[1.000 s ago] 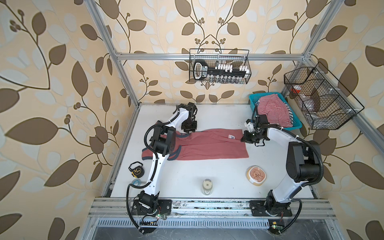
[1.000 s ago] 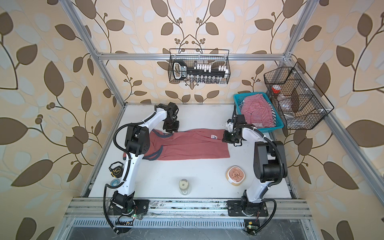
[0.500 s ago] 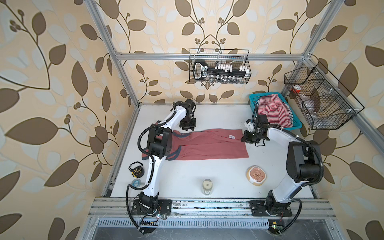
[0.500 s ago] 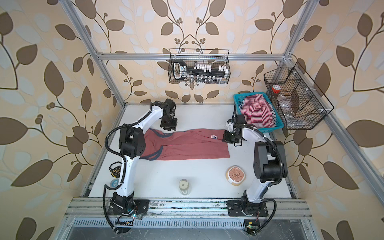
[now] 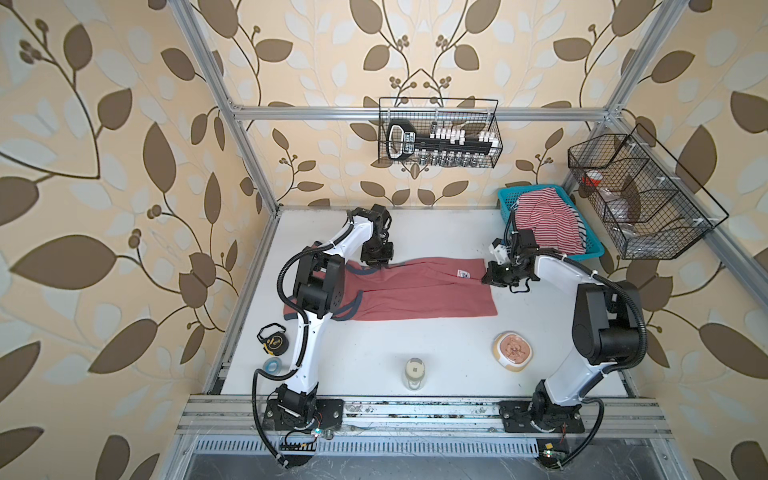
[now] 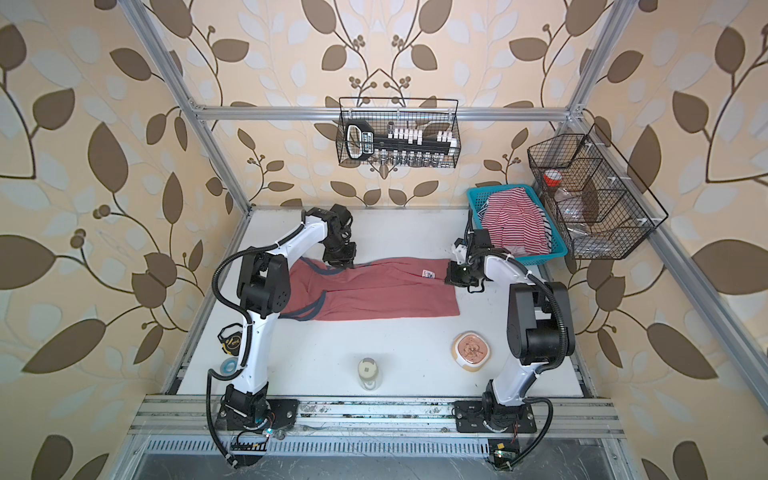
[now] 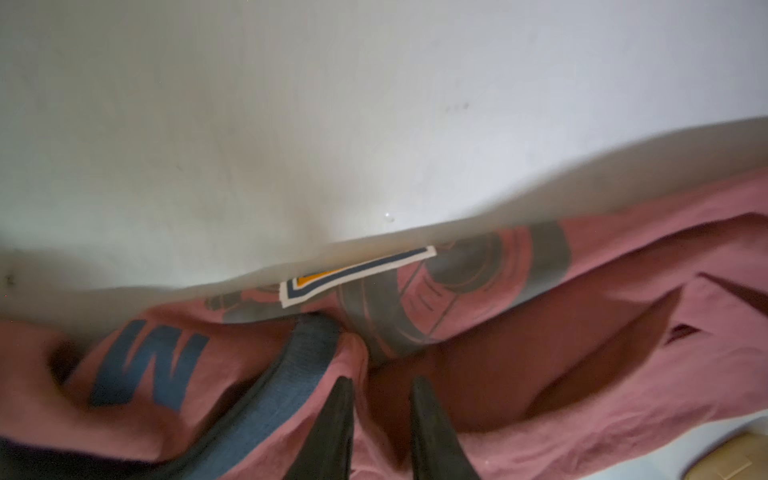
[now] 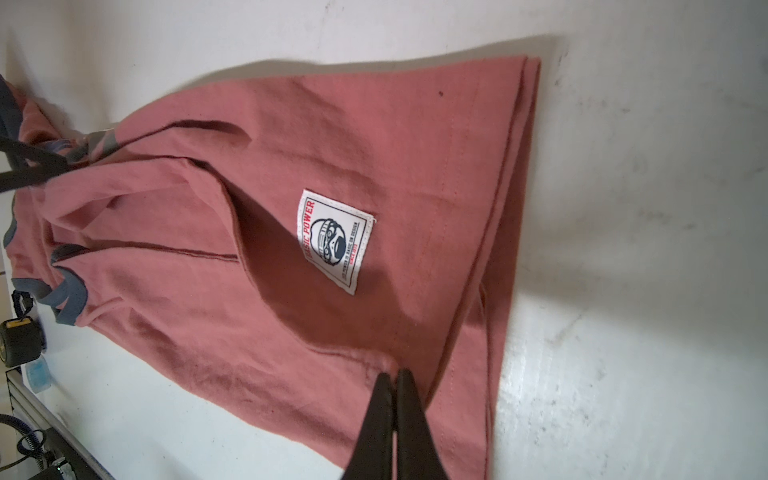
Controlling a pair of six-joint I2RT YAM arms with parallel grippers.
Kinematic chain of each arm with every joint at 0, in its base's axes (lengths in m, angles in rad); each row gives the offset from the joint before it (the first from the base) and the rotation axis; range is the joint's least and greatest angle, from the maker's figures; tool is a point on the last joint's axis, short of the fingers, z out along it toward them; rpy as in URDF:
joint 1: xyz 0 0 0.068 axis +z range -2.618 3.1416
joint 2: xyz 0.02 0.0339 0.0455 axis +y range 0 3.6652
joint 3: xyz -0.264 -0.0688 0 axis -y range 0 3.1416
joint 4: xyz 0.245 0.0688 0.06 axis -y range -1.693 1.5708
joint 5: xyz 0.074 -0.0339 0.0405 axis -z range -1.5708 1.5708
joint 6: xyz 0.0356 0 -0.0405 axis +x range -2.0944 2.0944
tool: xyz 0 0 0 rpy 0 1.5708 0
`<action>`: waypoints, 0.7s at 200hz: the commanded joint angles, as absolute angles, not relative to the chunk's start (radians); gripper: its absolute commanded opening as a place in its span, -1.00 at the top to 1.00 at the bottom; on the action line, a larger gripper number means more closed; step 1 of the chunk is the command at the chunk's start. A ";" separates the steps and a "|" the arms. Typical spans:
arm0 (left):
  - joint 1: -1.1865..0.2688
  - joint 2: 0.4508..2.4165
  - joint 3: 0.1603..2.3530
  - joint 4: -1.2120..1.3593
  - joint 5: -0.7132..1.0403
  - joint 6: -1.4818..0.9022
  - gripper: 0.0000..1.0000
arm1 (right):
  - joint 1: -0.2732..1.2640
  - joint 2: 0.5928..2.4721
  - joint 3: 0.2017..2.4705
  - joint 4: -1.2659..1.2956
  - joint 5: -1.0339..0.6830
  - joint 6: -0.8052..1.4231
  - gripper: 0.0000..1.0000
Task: Fold and stack the tank tops
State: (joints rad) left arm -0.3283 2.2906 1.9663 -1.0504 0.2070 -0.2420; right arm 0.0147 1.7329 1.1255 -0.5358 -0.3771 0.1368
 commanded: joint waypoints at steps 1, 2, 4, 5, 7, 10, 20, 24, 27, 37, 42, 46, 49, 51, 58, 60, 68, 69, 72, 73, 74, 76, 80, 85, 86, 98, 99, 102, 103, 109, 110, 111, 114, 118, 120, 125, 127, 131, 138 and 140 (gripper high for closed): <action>-0.337 2.220 1.934 -1.071 0.231 -0.230 0.48 | 0.014 1.723 1.104 -0.548 -0.383 0.115 1.00; -0.336 2.220 1.932 -1.071 0.230 -0.230 0.49 | 0.014 1.723 1.104 -0.548 -0.383 0.115 1.00; -0.336 2.220 1.932 -1.071 0.230 -0.230 0.49 | 0.014 1.722 1.104 -0.547 -0.382 0.115 1.00; -0.337 2.220 1.931 -1.071 0.230 -0.231 0.50 | 0.014 1.722 1.103 -0.547 -0.382 0.115 1.00; -0.336 2.219 1.929 -1.071 0.230 -0.231 0.51 | 0.014 1.721 1.103 -0.548 -0.381 0.115 1.00; -0.337 2.218 1.927 -1.071 0.230 -0.230 0.53 | 0.014 1.721 1.103 -0.548 -0.382 0.114 1.00; -0.336 2.213 1.925 -1.071 0.230 -0.231 0.60 | 0.014 1.718 1.103 -0.549 -0.382 0.114 1.00; -0.336 2.211 1.925 -1.071 0.229 -0.231 0.62 | 0.014 1.715 1.103 -0.549 -0.382 0.115 1.00; -0.336 2.208 1.924 -1.071 0.227 -0.233 0.63 | 0.014 1.715 1.102 -0.549 -0.383 0.114 1.00; -0.336 2.202 1.925 -1.069 0.221 -0.235 0.68 | 0.014 1.711 1.100 -0.550 -0.382 0.114 1.00; -0.336 2.199 1.928 -1.069 0.215 -0.236 0.71 | 0.014 1.709 1.100 -0.550 -0.380 0.115 1.00; -0.336 2.196 1.931 -1.071 0.211 -0.237 0.73 | 0.014 1.707 1.101 -0.551 -0.380 0.115 1.00; -0.337 2.194 1.932 -1.071 0.206 -0.237 0.74 | 0.014 1.706 1.102 -0.552 -0.380 0.114 1.00; -0.337 2.192 1.933 -1.072 0.204 -0.237 0.74 | 0.014 1.706 1.102 -0.551 -0.380 0.115 1.00; -0.336 2.188 1.937 -1.075 0.195 -0.239 0.76 | 0.014 1.702 1.102 -0.552 -0.380 0.114 1.00; -0.336 2.186 1.939 -1.076 0.193 -0.239 0.77 | 0.014 1.701 1.103 -0.552 -0.380 0.113 1.00; -0.336 2.182 1.947 -1.083 0.184 -0.241 0.81 | 0.015 1.697 1.103 -0.554 -0.380 0.113 1.00; -0.336 2.182 1.948 -1.085 0.182 -0.242 0.81 | 0.014 1.697 1.103 -0.555 -0.380 0.113 1.00; -0.336 2.178 1.951 -1.088 0.180 -0.243 0.82 | 0.014 1.695 1.104 -0.555 -0.380 0.113 1.00; -0.337 2.177 1.952 -1.089 0.179 -0.243 0.83 | 0.014 1.694 1.103 -0.555 -0.380 0.113 1.00; -0.336 2.176 1.952 -1.090 0.179 -0.243 0.83 | 0.014 1.694 1.103 -0.555 -0.380 0.114 1.00; -0.337 2.174 1.955 -1.092 0.178 -0.245 0.84 | 0.014 1.693 1.104 -0.555 -0.380 0.112 1.00; -0.337 2.170 1.955 -1.095 0.178 -0.245 0.84 | 0.014 1.691 1.103 -0.558 -0.380 0.112 1.00; -0.337 2.161 1.953 -1.095 0.179 -0.246 0.86 | 0.014 1.689 1.104 -0.558 -0.379 0.112 1.00; -0.337 2.160 1.952 -1.096 0.179 -0.246 0.86 | 0.014 1.688 1.103 -0.559 -0.380 0.112 1.00; -0.339 2.140 1.942 -1.099 0.174 -0.249 0.86 | 0.012 1.686 1.101 -0.561 -0.376 0.112 1.00; -0.339 2.138 1.940 -1.100 0.174 -0.250 0.86 | 0.013 1.685 1.101 -0.560 -0.376 0.112 1.00; -0.339 2.132 1.935 -1.101 0.173 -0.251 0.86 | 0.012 1.684 1.101 -0.562 -0.377 0.110 1.00; -0.340 2.130 1.934 -1.101 0.172 -0.252 0.86 | 0.012 1.684 1.101 -0.562 -0.376 0.110 1.00; -0.342 2.119 1.924 -1.103 0.170 -0.254 0.86 | 0.013 1.684 1.101 -0.562 -0.376 0.110 1.00; -0.342 2.117 1.921 -1.103 0.169 -0.254 0.86 | 0.012 1.685 1.100 -0.562 -0.376 0.110 1.00; -0.343 2.115 1.919 -1.103 0.168 -0.254 0.86 | 0.013 1.685 1.100 -0.562 -0.376 0.109 1.00; -0.345 2.110 1.912 -1.103 0.168 -0.255 0.85 | 0.012 1.683 1.099 -0.563 -0.375 0.110 1.00; -0.347 2.104 1.903 -1.103 0.166 -0.257 0.83 | 0.012 1.685 1.099 -0.563 -0.376 0.110 1.00; -0.348 2.100 1.897 -1.103 0.165 -0.258 0.82 | 0.012 1.685 1.097 -0.563 -0.376 0.110 1.00; -0.352 2.093 1.879 -1.101 0.162 -0.260 0.78 | 0.012 1.684 1.096 -0.562 -0.375 0.110 1.00; -0.353 2.087 1.875 -1.101 0.162 -0.262 0.75 | 0.012 1.684 1.096 -0.562 -0.376 0.109 1.00; -0.357 2.083 1.859 -1.101 0.160 -0.265 0.71 | 0.013 1.684 1.095 -0.562 -0.376 0.109 1.00; -0.363 2.074 1.833 -1.101 0.158 -0.270 0.66 | 0.012 1.684 1.094 -0.563 -0.377 0.110 1.00; -0.365 2.070 1.825 -1.101 0.157 -0.273 0.65 | 0.013 1.684 1.094 -0.563 -0.377 0.111 1.00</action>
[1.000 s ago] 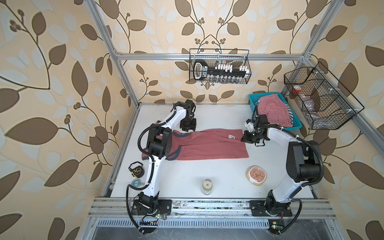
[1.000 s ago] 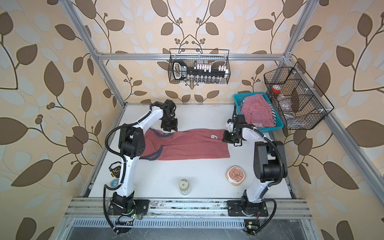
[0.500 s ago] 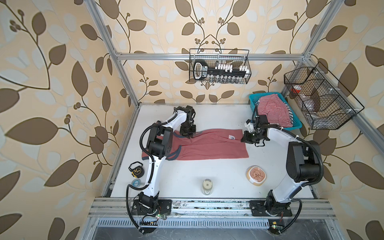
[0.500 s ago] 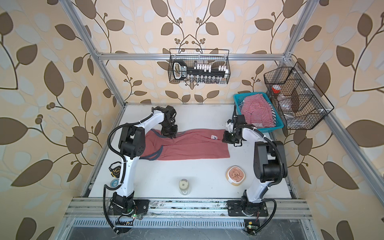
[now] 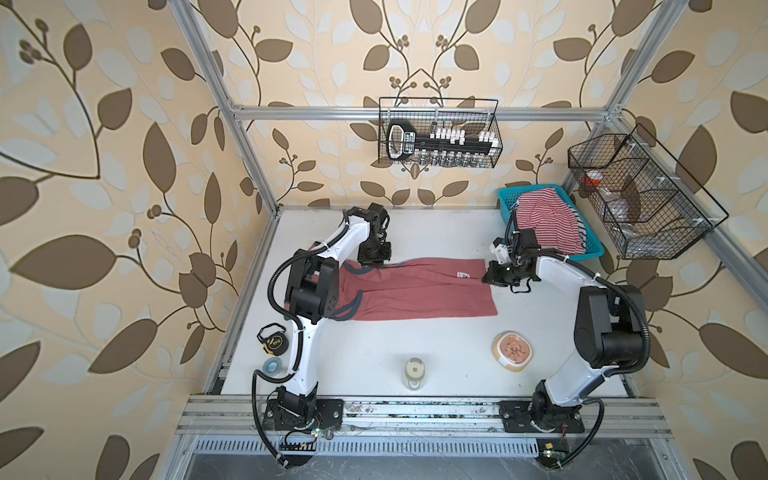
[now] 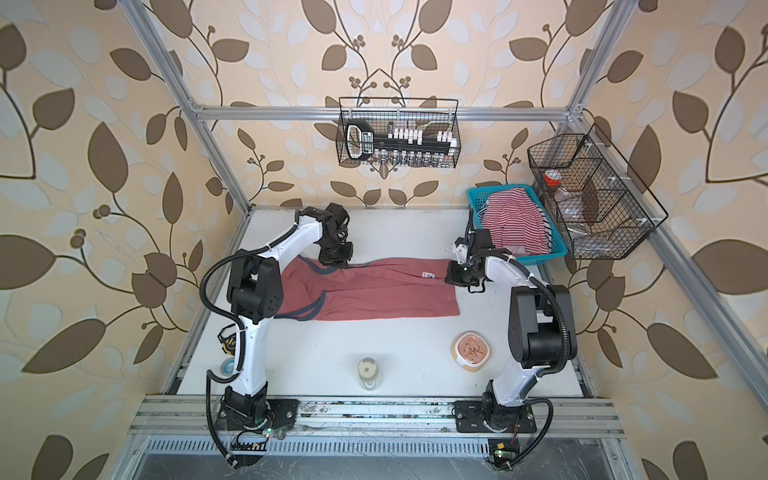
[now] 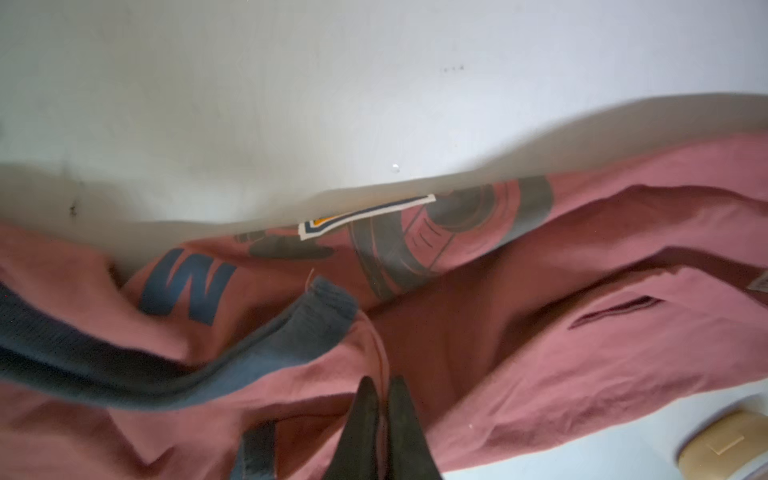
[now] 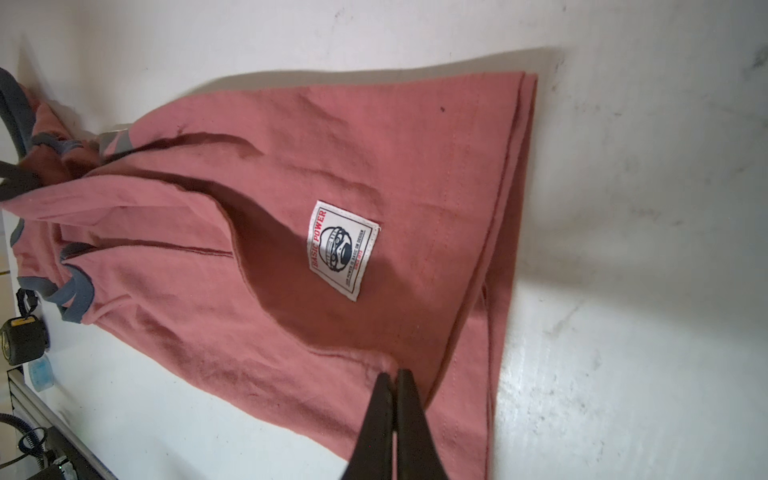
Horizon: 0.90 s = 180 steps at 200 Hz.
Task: Fold and stack the tank tops
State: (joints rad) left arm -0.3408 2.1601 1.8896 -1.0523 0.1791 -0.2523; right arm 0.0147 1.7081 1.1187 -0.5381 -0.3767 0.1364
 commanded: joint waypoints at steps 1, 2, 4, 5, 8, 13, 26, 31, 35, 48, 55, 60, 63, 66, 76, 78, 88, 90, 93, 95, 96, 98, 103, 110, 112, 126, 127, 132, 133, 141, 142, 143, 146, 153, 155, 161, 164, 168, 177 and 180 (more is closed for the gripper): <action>-0.366 2.069 1.823 -1.101 0.157 -0.274 0.64 | 0.013 1.684 1.094 -0.562 -0.377 0.110 1.00; -0.367 2.068 1.819 -1.100 0.157 -0.274 0.64 | 0.013 1.684 1.094 -0.563 -0.377 0.109 1.00; -0.369 2.065 1.812 -1.100 0.155 -0.276 0.62 | 0.012 1.683 1.093 -0.562 -0.377 0.109 1.00; -0.369 2.063 1.808 -1.100 0.154 -0.277 0.61 | 0.013 1.684 1.092 -0.563 -0.377 0.110 1.00; -0.372 2.059 1.794 -1.099 0.152 -0.281 0.59 | 0.014 1.683 1.092 -0.562 -0.377 0.110 1.00; -0.376 2.050 1.773 -1.097 0.149 -0.286 0.55 | 0.013 1.682 1.093 -0.563 -0.377 0.108 1.00; -0.389 2.027 1.708 -1.087 0.144 -0.300 0.50 | 0.012 1.681 1.091 -0.563 -0.377 0.107 1.00; -0.391 2.017 1.683 -1.079 0.143 -0.308 0.48 | 0.011 1.680 1.092 -0.565 -0.377 0.105 1.00; -0.393 2.010 1.664 -1.072 0.144 -0.312 0.48 | 0.011 1.681 1.093 -0.565 -0.377 0.104 1.00; -0.397 1.986 1.608 -1.053 0.153 -0.328 0.47 | 0.011 1.683 1.093 -0.565 -0.377 0.103 1.00; -0.399 1.974 1.584 -1.042 0.161 -0.335 0.44 | 0.011 1.684 1.092 -0.565 -0.377 0.102 1.00; -0.399 1.966 1.574 -1.036 0.164 -0.341 0.40 | 0.010 1.685 1.092 -0.565 -0.379 0.102 1.00; -0.399 1.963 1.571 -1.032 0.164 -0.347 0.38 | 0.010 1.686 1.093 -0.566 -0.379 0.103 1.00; -0.398 1.960 1.569 -1.029 0.163 -0.351 0.35 | 0.010 1.686 1.092 -0.565 -0.380 0.103 1.00; -0.399 1.953 1.583 -1.017 0.158 -0.366 0.33 | 0.009 1.687 1.093 -0.565 -0.380 0.101 1.00; -0.397 1.953 1.590 -1.015 0.154 -0.370 0.33 | 0.010 1.687 1.092 -0.566 -0.380 0.102 1.00; -0.397 1.957 1.634 -1.005 0.137 -0.387 0.30 | 0.009 1.687 1.093 -0.565 -0.381 0.101 1.00; -0.397 1.959 1.645 -1.003 0.133 -0.391 0.29 | 0.009 1.687 1.093 -0.565 -0.379 0.101 1.00; -0.397 1.963 1.661 -1.000 0.127 -0.398 0.28 | 0.009 1.686 1.092 -0.566 -0.380 0.101 1.00; -0.396 1.966 1.675 -0.999 0.123 -0.402 0.26 | 0.009 1.686 1.091 -0.565 -0.380 0.100 1.00; -0.396 1.968 1.680 -0.999 0.121 -0.403 0.25 | 0.008 1.686 1.092 -0.565 -0.380 0.101 1.00; -0.396 1.972 1.695 -0.998 0.117 -0.406 0.24 | 0.009 1.686 1.092 -0.565 -0.380 0.101 1.00; -0.394 1.984 1.730 -0.996 0.112 -0.415 0.22 | 0.009 1.686 1.091 -0.564 -0.380 0.101 1.00; -0.394 2.004 1.781 -0.994 0.101 -0.420 0.20 | 0.008 1.684 1.090 -0.564 -0.378 0.101 1.00; -0.394 2.009 1.796 -0.994 0.099 -0.422 0.20 | 0.008 1.685 1.089 -0.564 -0.378 0.101 1.00; -0.390 2.067 1.899 -0.996 0.087 -0.425 0.19 | 0.006 1.684 1.089 -0.565 -0.376 0.100 1.00; -0.390 2.071 1.907 -0.996 0.087 -0.425 0.19 | 0.006 1.684 1.089 -0.565 -0.375 0.101 1.00; -0.390 2.096 1.943 -1.001 0.087 -0.424 0.19 | 0.005 1.684 1.088 -0.565 -0.374 0.100 1.00; -0.389 2.103 1.949 -1.002 0.087 -0.424 0.19 | 0.005 1.684 1.088 -0.565 -0.374 0.100 1.00; -0.387 2.151 2.011 -1.019 0.094 -0.420 0.19 | 0.003 1.685 1.088 -0.565 -0.374 0.100 1.00; -0.387 2.157 2.021 -1.022 0.095 -0.418 0.19 | 0.002 1.686 1.088 -0.565 -0.374 0.100 1.00; -0.387 2.162 2.029 -1.026 0.095 -0.418 0.19 | 0.002 1.687 1.088 -0.565 -0.374 0.099 1.00; -0.387 2.182 2.039 -1.035 0.098 -0.415 0.20 | 0.002 1.686 1.086 -0.566 -0.374 0.098 1.00; -0.387 2.226 2.113 -1.060 0.103 -0.407 0.21 | 0.000 1.686 1.085 -0.564 -0.374 0.100 1.00; -0.387 2.239 2.128 -1.067 0.104 -0.406 0.22 | 0.000 1.686 1.085 -0.564 -0.374 0.099 1.00; -0.387 2.269 2.158 -1.087 0.112 -0.398 0.25 | 0.000 1.687 1.083 -0.563 -0.374 0.100 1.00; -0.387 2.286 2.171 -1.095 0.115 -0.395 0.27 | -0.002 1.687 1.082 -0.563 -0.374 0.100 1.00; -0.387 2.303 2.183 -1.104 0.120 -0.390 0.31 | -0.003 1.687 1.082 -0.562 -0.374 0.099 1.00; -0.387 2.329 2.190 -1.115 0.125 -0.383 0.39 | -0.003 1.689 1.079 -0.559 -0.374 0.099 1.00; -0.387 2.333 2.187 -1.115 0.126 -0.382 0.42 | -0.003 1.690 1.079 -0.559 -0.374 0.100 1.00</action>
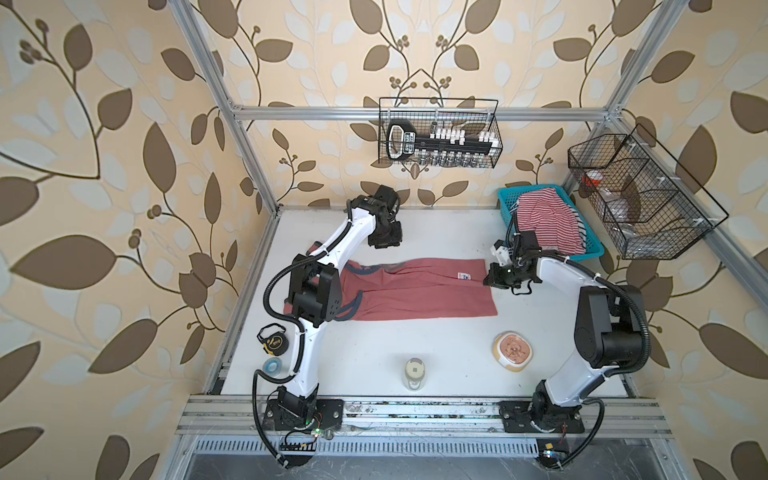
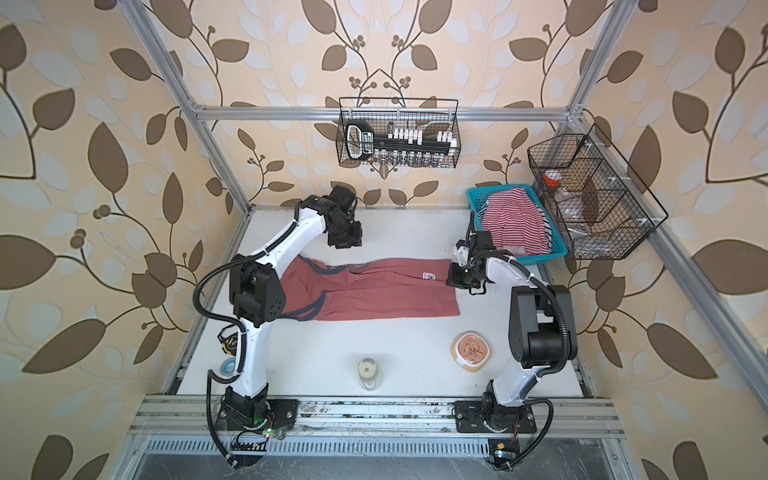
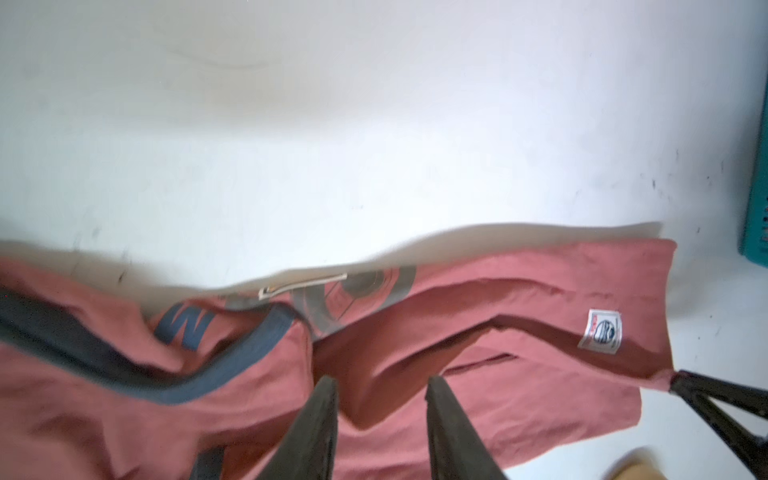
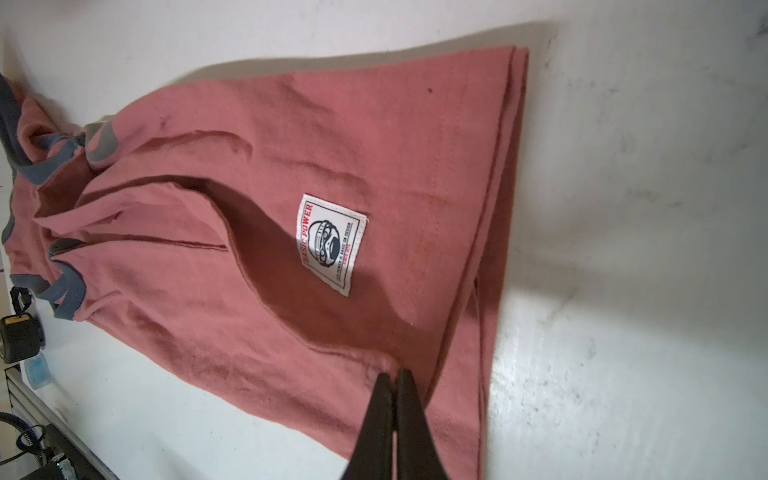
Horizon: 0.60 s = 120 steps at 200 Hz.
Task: Fold and stack the tank tops
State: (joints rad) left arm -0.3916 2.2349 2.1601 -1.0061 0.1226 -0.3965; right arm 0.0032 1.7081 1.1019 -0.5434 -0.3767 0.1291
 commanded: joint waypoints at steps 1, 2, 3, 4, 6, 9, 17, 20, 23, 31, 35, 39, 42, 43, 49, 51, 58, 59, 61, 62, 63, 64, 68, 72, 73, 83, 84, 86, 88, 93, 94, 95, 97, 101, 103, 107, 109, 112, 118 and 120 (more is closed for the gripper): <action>-0.387 2.335 2.185 -1.115 0.125 -0.381 0.42 | -0.003 1.690 1.079 -0.559 -0.374 0.100 1.00; -0.387 2.337 2.183 -1.114 0.125 -0.381 0.43 | -0.003 1.689 1.078 -0.559 -0.374 0.100 1.00; -0.387 2.338 2.182 -1.115 0.125 -0.381 0.44 | -0.004 1.689 1.078 -0.559 -0.374 0.099 1.00; -0.387 2.338 2.180 -1.115 0.126 -0.380 0.45 | -0.004 1.690 1.077 -0.558 -0.374 0.100 1.00; -0.387 2.340 2.177 -1.115 0.127 -0.377 0.46 | -0.005 1.690 1.078 -0.558 -0.374 0.100 1.00; -0.387 2.342 2.171 -1.114 0.127 -0.375 0.48 | -0.005 1.691 1.076 -0.557 -0.375 0.100 1.00; -0.387 2.342 2.148 -1.111 0.127 -0.372 0.50 | -0.005 1.692 1.075 -0.554 -0.375 0.100 1.00; -0.387 2.341 2.137 -1.109 0.127 -0.370 0.52 | -0.005 1.692 1.074 -0.555 -0.376 0.100 1.00; -0.387 2.339 2.127 -1.106 0.127 -0.371 0.53 | -0.005 1.693 1.072 -0.553 -0.376 0.101 1.00; -0.387 2.331 2.098 -1.099 0.129 -0.369 0.55 | -0.005 1.695 1.071 -0.551 -0.377 0.100 1.00; -0.387 2.325 2.082 -1.095 0.132 -0.366 0.55 | -0.005 1.694 1.071 -0.551 -0.379 0.101 1.00; -0.387 2.320 2.067 -1.090 0.134 -0.366 0.56 | -0.005 1.696 1.070 -0.550 -0.379 0.101 1.00; -0.387 2.316 2.059 -1.087 0.133 -0.365 0.55 | -0.005 1.697 1.069 -0.550 -0.379 0.101 1.00; -0.387 2.314 2.058 -1.087 0.133 -0.366 0.56 | -0.005 1.697 1.069 -0.550 -0.380 0.101 1.00; -0.387 2.303 2.016 -1.081 0.134 -0.366 0.56 | -0.005 1.698 1.068 -0.548 -0.379 0.101 1.00; -0.387 2.300 2.006 -1.079 0.135 -0.365 0.56 | -0.005 1.698 1.068 -0.548 -0.379 0.101 1.00; -0.387 2.287 1.979 -1.073 0.137 -0.364 0.57 | -0.005 1.698 1.066 -0.548 -0.379 0.101 1.00; -0.387 2.285 1.976 -1.073 0.137 -0.365 0.57 | -0.005 1.698 1.066 -0.547 -0.379 0.101 1.00; -0.387 2.280 1.968 -1.071 0.137 -0.365 0.57 | -0.005 1.698 1.065 -0.546 -0.381 0.101 1.00; -0.387 2.278 1.964 -1.070 0.137 -0.365 0.57 | -0.006 1.698 1.065 -0.546 -0.381 0.100 1.00; -0.387 2.277 1.960 -1.070 0.137 -0.366 0.57 | -0.006 1.698 1.065 -0.546 -0.380 0.101 1.00; -0.387 2.273 1.956 -1.069 0.137 -0.366 0.57 | -0.005 1.697 1.065 -0.545 -0.379 0.101 1.00; -0.387 2.265 1.942 -1.065 0.139 -0.366 0.57 | -0.006 1.697 1.064 -0.545 -0.377 0.101 1.00; -0.387 2.254 1.925 -1.060 0.141 -0.366 0.58 | -0.006 1.697 1.062 -0.545 -0.377 0.101 1.00; -0.387 2.251 1.921 -1.058 0.142 -0.365 0.58 | -0.006 1.697 1.062 -0.545 -0.377 0.101 1.00; -0.387 2.224 1.876 -1.045 0.144 -0.372 0.58 | -0.006 1.698 1.059 -0.542 -0.377 0.101 1.00; -0.387 2.221 1.872 -1.043 0.145 -0.372 0.58 | -0.006 1.698 1.059 -0.543 -0.377 0.101 1.00; -0.387 2.215 1.864 -1.039 0.147 -0.373 0.58 | -0.006 1.698 1.059 -0.541 -0.378 0.101 1.00; -0.387 2.209 1.855 -1.036 0.148 -0.375 0.59 | -0.007 1.698 1.058 -0.541 -0.378 0.101 1.00; -0.388 2.195 1.831 -1.026 0.153 -0.377 0.59 | -0.006 1.698 1.056 -0.539 -0.377 0.102 1.00; -0.388 2.192 1.826 -1.024 0.154 -0.378 0.59 | -0.006 1.699 1.057 -0.539 -0.377 0.102 1.00; -0.388 2.188 1.820 -1.022 0.154 -0.379 0.59 | -0.007 1.699 1.056 -0.539 -0.377 0.102 1.00; -0.388 2.183 1.812 -1.018 0.156 -0.381 0.59 | -0.009 1.700 1.057 -0.538 -0.377 0.103 1.00; -0.388 2.171 1.793 -1.010 0.159 -0.383 0.59 | -0.008 1.700 1.054 -0.538 -0.379 0.102 1.00; -0.389 2.165 1.780 -1.007 0.161 -0.384 0.59 | -0.008 1.701 1.054 -0.537 -0.379 0.101 1.00; -0.390 2.154 1.763 -1.000 0.162 -0.389 0.59 | -0.008 1.702 1.054 -0.537 -0.380 0.103 1.00; -0.390 2.149 1.754 -0.997 0.162 -0.389 0.59 | -0.008 1.701 1.053 -0.537 -0.380 0.103 1.00; -0.390 2.141 1.740 -0.993 0.162 -0.392 0.59 | -0.008 1.702 1.052 -0.536 -0.380 0.103 1.00; -0.390 2.125 1.714 -0.985 0.161 -0.396 0.59 | -0.008 1.703 1.051 -0.533 -0.381 0.104 1.00; -0.390 2.120 1.705 -0.983 0.161 -0.398 0.59 | -0.009 1.703 1.051 -0.533 -0.381 0.103 1.00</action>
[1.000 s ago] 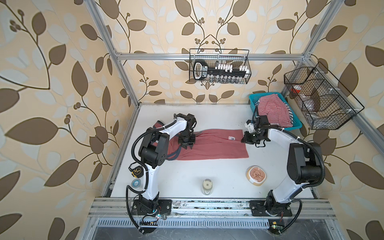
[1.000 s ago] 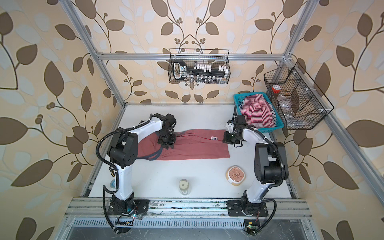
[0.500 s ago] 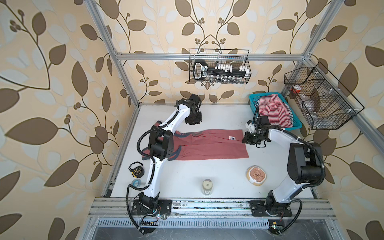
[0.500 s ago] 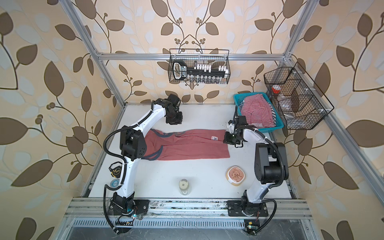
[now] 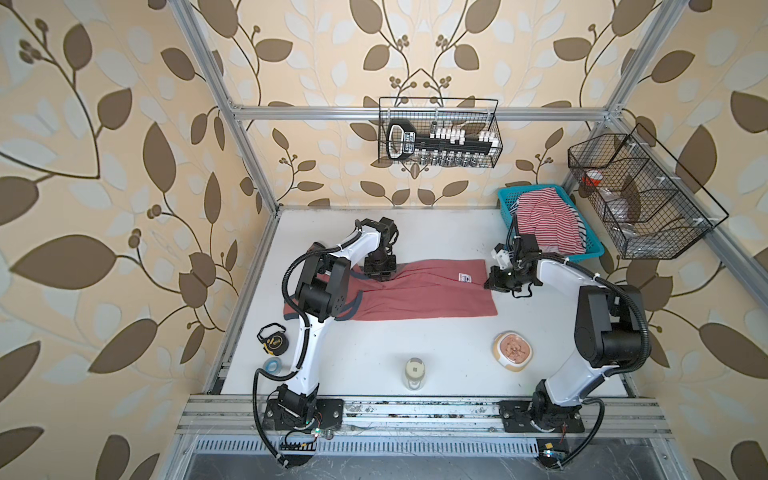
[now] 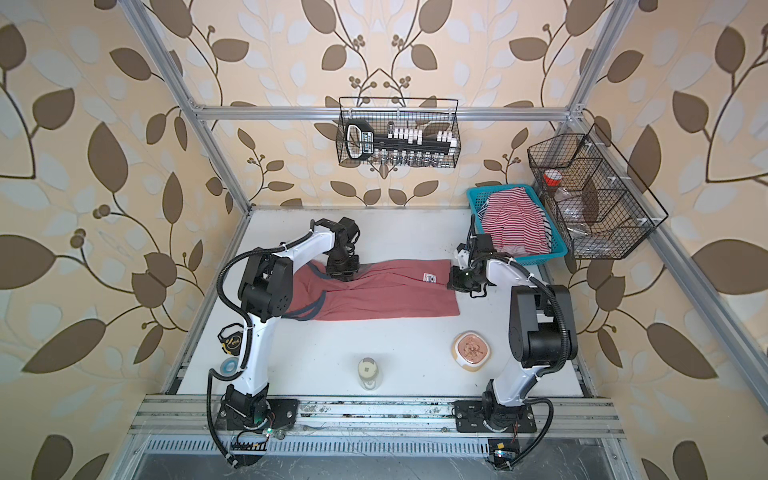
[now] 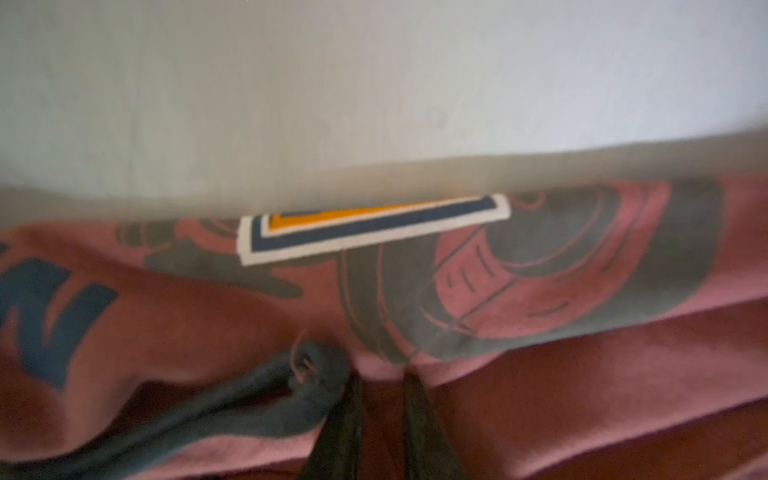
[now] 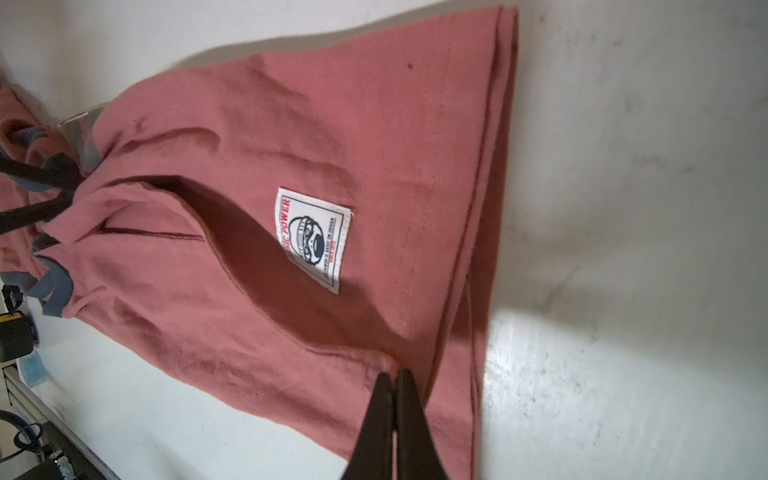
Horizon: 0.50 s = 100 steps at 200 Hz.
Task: Fold and stack the tank tops
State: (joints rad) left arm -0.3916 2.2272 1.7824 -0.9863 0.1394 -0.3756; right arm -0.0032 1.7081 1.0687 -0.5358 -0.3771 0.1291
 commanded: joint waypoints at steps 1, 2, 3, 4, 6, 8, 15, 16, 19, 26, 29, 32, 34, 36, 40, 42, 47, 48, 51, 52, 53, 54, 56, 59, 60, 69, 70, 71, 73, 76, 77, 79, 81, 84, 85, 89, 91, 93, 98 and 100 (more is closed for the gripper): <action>-0.390 2.118 1.702 -0.981 0.161 -0.398 0.59 | -0.008 1.703 1.050 -0.532 -0.380 0.103 1.00; -0.390 2.114 1.698 -0.979 0.161 -0.399 0.59 | -0.008 1.703 1.050 -0.533 -0.380 0.104 1.00; -0.390 2.112 1.692 -0.977 0.161 -0.401 0.59 | -0.008 1.703 1.049 -0.533 -0.380 0.105 1.00; -0.390 2.111 1.688 -0.976 0.161 -0.401 0.59 | -0.008 1.703 1.050 -0.534 -0.380 0.104 1.00; -0.390 2.105 1.680 -0.974 0.161 -0.404 0.59 | -0.009 1.702 1.050 -0.533 -0.380 0.104 1.00; -0.390 2.101 1.674 -0.972 0.161 -0.406 0.59 | -0.008 1.703 1.049 -0.532 -0.380 0.104 1.00; -0.390 2.084 1.649 -0.965 0.160 -0.411 0.58 | -0.009 1.704 1.051 -0.532 -0.381 0.103 1.00; -0.390 2.081 1.645 -0.964 0.159 -0.412 0.58 | -0.008 1.704 1.049 -0.532 -0.382 0.104 1.00; -0.390 2.075 1.636 -0.961 0.159 -0.414 0.57 | -0.008 1.704 1.048 -0.532 -0.382 0.103 1.00; -0.391 2.060 1.617 -0.957 0.158 -0.418 0.56 | -0.009 1.703 1.049 -0.533 -0.382 0.104 1.00; -0.391 2.055 1.610 -0.955 0.156 -0.421 0.55 | -0.008 1.705 1.050 -0.534 -0.382 0.104 1.00; -0.391 2.049 1.604 -0.954 0.153 -0.423 0.54 | -0.009 1.706 1.049 -0.533 -0.381 0.104 1.00; -0.391 2.046 1.599 -0.954 0.152 -0.425 0.53 | -0.009 1.706 1.050 -0.533 -0.381 0.104 1.00; -0.391 2.043 1.597 -0.953 0.151 -0.426 0.52 | -0.008 1.706 1.048 -0.532 -0.380 0.104 1.00; -0.391 2.037 1.591 -0.951 0.151 -0.429 0.50 | -0.008 1.705 1.048 -0.532 -0.381 0.104 1.00; -0.391 2.033 1.589 -0.951 0.150 -0.429 0.49 | -0.008 1.706 1.049 -0.532 -0.381 0.104 1.00; -0.391 2.025 1.584 -0.951 0.149 -0.433 0.46 | -0.008 1.706 1.049 -0.533 -0.381 0.103 1.00; -0.391 2.024 1.584 -0.951 0.149 -0.434 0.45 | -0.008 1.706 1.048 -0.533 -0.382 0.103 1.00; -0.391 2.020 1.582 -0.951 0.147 -0.435 0.42 | -0.008 1.706 1.048 -0.532 -0.382 0.103 1.00; -0.391 2.018 1.582 -0.951 0.147 -0.435 0.41 | -0.008 1.706 1.049 -0.532 -0.382 0.105 1.00; -0.391 2.017 1.582 -0.951 0.146 -0.436 0.41 | -0.008 1.706 1.048 -0.532 -0.382 0.105 1.00; -0.391 2.016 1.581 -0.951 0.146 -0.437 0.40 | -0.008 1.706 1.049 -0.532 -0.382 0.106 1.00; -0.391 2.012 1.581 -0.951 0.145 -0.438 0.39 | -0.008 1.706 1.049 -0.532 -0.383 0.105 1.00; -0.391 2.008 1.581 -0.950 0.144 -0.439 0.38 | -0.008 1.706 1.048 -0.531 -0.383 0.105 1.00; -0.391 2.006 1.581 -0.950 0.144 -0.439 0.38 | -0.008 1.706 1.048 -0.531 -0.384 0.106 1.00; -0.391 1.997 1.585 -0.951 0.139 -0.440 0.35 | -0.009 1.708 1.048 -0.528 -0.390 0.107 1.00; -0.391 1.996 1.586 -0.951 0.139 -0.439 0.35 | -0.008 1.708 1.048 -0.529 -0.390 0.106 1.00; -0.391 1.995 1.587 -0.951 0.138 -0.441 0.34 | -0.007 1.709 1.049 -0.528 -0.390 0.107 1.00; -0.392 1.994 1.588 -0.952 0.137 -0.441 0.33 | -0.007 1.709 1.049 -0.528 -0.391 0.106 1.00; -0.391 1.990 1.592 -0.953 0.135 -0.442 0.32 | -0.006 1.708 1.049 -0.529 -0.390 0.108 1.00; -0.391 1.990 1.593 -0.953 0.135 -0.442 0.32 | -0.006 1.709 1.048 -0.529 -0.390 0.109 1.00; -0.391 1.988 1.595 -0.954 0.135 -0.442 0.32 | -0.006 1.710 1.048 -0.528 -0.390 0.109 1.00; -0.392 1.987 1.596 -0.955 0.134 -0.441 0.32 | -0.006 1.710 1.048 -0.527 -0.391 0.108 1.00; -0.391 1.986 1.600 -0.956 0.134 -0.441 0.31 | -0.006 1.710 1.048 -0.527 -0.392 0.108 1.00; -0.391 1.985 1.602 -0.956 0.133 -0.440 0.31 | -0.006 1.710 1.048 -0.528 -0.391 0.109 1.00; -0.390 1.984 1.608 -0.961 0.133 -0.439 0.31 | -0.006 1.710 1.048 -0.528 -0.391 0.109 1.00; -0.391 1.983 1.611 -0.962 0.132 -0.439 0.31 | -0.006 1.711 1.049 -0.529 -0.392 0.109 1.00; -0.391 1.982 1.614 -0.964 0.134 -0.439 0.31 | -0.006 1.710 1.049 -0.528 -0.391 0.108 1.00; -0.391 1.980 1.622 -0.969 0.139 -0.436 0.31 | -0.006 1.710 1.050 -0.529 -0.391 0.108 1.00; -0.391 1.979 1.625 -0.971 0.141 -0.435 0.31 | -0.006 1.710 1.051 -0.530 -0.392 0.109 1.00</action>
State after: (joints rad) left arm -0.3920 2.0518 1.5864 -0.9417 0.1482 -0.4274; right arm -0.0032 1.7081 1.0637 -0.5301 -0.3775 0.1295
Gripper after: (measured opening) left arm 0.344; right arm 0.048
